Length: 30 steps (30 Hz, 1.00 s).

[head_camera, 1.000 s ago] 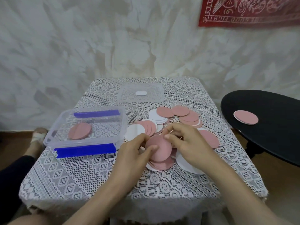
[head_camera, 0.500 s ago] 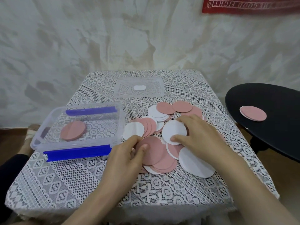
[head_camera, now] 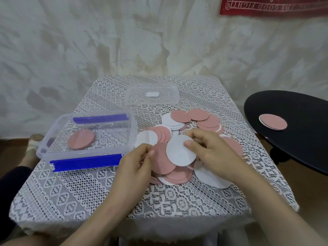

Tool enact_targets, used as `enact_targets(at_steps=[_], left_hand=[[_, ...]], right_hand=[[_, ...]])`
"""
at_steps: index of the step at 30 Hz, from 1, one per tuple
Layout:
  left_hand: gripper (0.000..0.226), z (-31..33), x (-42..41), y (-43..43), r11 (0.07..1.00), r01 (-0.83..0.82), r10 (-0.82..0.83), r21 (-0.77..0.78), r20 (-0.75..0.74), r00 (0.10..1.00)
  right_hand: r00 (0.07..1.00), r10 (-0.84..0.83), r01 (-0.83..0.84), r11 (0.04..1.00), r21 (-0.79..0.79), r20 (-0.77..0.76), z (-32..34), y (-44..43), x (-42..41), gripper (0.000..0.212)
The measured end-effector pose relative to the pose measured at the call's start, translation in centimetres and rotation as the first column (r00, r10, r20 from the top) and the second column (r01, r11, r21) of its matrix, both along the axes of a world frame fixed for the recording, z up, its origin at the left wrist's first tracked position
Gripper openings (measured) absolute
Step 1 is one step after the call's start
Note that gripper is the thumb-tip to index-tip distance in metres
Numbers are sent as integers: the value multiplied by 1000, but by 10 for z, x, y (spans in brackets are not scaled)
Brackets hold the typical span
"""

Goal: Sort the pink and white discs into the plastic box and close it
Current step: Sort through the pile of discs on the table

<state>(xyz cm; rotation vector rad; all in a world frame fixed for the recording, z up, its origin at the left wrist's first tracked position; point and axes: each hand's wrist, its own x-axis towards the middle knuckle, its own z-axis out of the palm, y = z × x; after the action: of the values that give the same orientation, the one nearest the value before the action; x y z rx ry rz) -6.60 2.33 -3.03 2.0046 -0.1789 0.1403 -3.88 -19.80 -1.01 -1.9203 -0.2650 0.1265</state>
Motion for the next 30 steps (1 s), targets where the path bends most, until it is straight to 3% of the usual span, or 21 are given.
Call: enact_targets(at_steps=[4,8,10,13,16,19,27,30], left_hand=[[24,5,-6,-4,993,79,-84,-92,-43,996],[11,8,-9,-3,989,126,-131,-74,-65,989],[12,7,-7,2,995,99,-100,-29,-64,993],[12,7,-4,11,998,55,-53,35,-75,996],[11,6,-3,16,995,35,-29,90,-71,997],[10,6,-4,18,993,29,-19,115,-83,996],[11,4,-2,18,996,18,-11,82,-92,996],[13,1,-1,19,998,19,-13,59,-108,994]], right_hand=[[1000,15,-15,997,-74,8,-6,13,-7,11],[998,-6,15,990,-142,59,-4,23,-13,8],[991,-1,40,957,-289,133,-3,22,-13,7],[987,79,17,811,-584,139,5,17,-15,32],[990,117,-29,724,-689,81,11,17,-17,57],[993,95,-18,711,-703,70,12,20,-15,65],[991,-7,90,760,-643,131,7,29,10,58],[986,-32,126,783,-609,162,5,32,16,45]])
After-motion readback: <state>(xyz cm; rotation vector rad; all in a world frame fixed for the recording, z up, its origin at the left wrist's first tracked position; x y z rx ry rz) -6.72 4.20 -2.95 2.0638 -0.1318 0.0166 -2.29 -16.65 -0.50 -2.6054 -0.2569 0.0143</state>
